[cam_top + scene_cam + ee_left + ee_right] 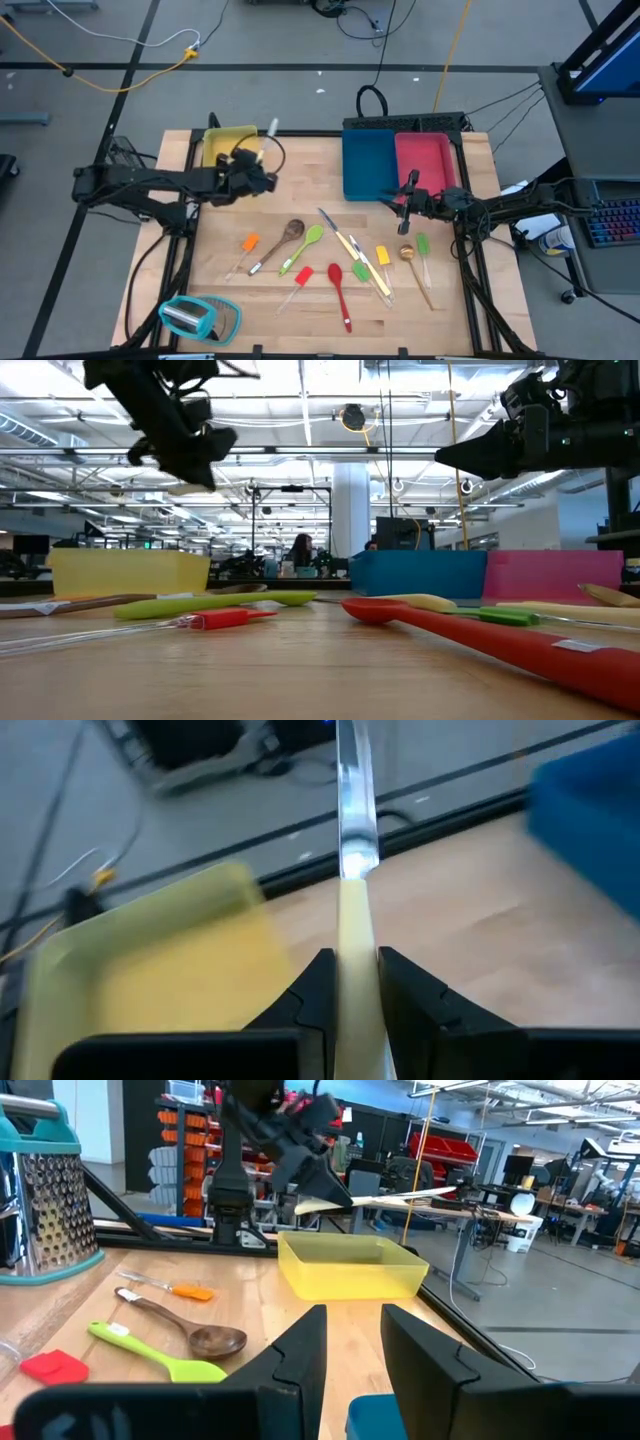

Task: Pick & Place Kitchen Items
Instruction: Put the yellow knife into the yellow bin

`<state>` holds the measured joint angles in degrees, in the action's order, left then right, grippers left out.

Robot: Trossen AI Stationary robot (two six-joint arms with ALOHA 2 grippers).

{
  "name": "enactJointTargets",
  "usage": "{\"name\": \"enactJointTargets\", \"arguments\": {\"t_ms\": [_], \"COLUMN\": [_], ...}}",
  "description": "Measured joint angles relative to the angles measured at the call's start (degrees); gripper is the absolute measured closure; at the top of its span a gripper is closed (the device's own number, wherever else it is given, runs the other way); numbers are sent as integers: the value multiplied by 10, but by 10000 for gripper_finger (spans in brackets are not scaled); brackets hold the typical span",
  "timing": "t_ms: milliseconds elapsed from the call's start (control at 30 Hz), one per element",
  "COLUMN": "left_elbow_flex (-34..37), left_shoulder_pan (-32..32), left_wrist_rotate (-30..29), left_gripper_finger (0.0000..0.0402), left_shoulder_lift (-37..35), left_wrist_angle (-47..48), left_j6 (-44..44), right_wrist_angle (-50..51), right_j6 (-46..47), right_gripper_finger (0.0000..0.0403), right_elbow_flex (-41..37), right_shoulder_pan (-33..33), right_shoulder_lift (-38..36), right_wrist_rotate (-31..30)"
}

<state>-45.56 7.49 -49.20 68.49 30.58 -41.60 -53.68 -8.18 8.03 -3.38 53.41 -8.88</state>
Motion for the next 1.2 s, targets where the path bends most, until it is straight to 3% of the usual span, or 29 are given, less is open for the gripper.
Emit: {"name": "enactJointTargets", "arguments": {"t_ms": [300, 700, 867, 1200], "left_elbow_flex": [0, 34, 90, 169], "left_shoulder_pan": [89, 177, 214, 287], "left_wrist_rotate": [29, 87, 104, 189], "left_gripper_finger": [345, 344, 344, 343], "left_shoulder_lift": [9, 10, 10, 10], "left_wrist_angle": [145, 161, 140, -32], "left_j6": [-100, -92, -102, -20], "right_wrist_angle": [2, 4, 4, 4], "right_j6": [0, 0, 0, 0], "right_gripper_finger": [312, 312, 312, 312], "right_elbow_flex": [0, 0, 0, 0], "right_shoulder_pan": [0, 0, 0, 0], "right_shoulder_lift": [0, 0, 0, 0], "right_wrist_rotate": [0, 0, 0, 0]}}
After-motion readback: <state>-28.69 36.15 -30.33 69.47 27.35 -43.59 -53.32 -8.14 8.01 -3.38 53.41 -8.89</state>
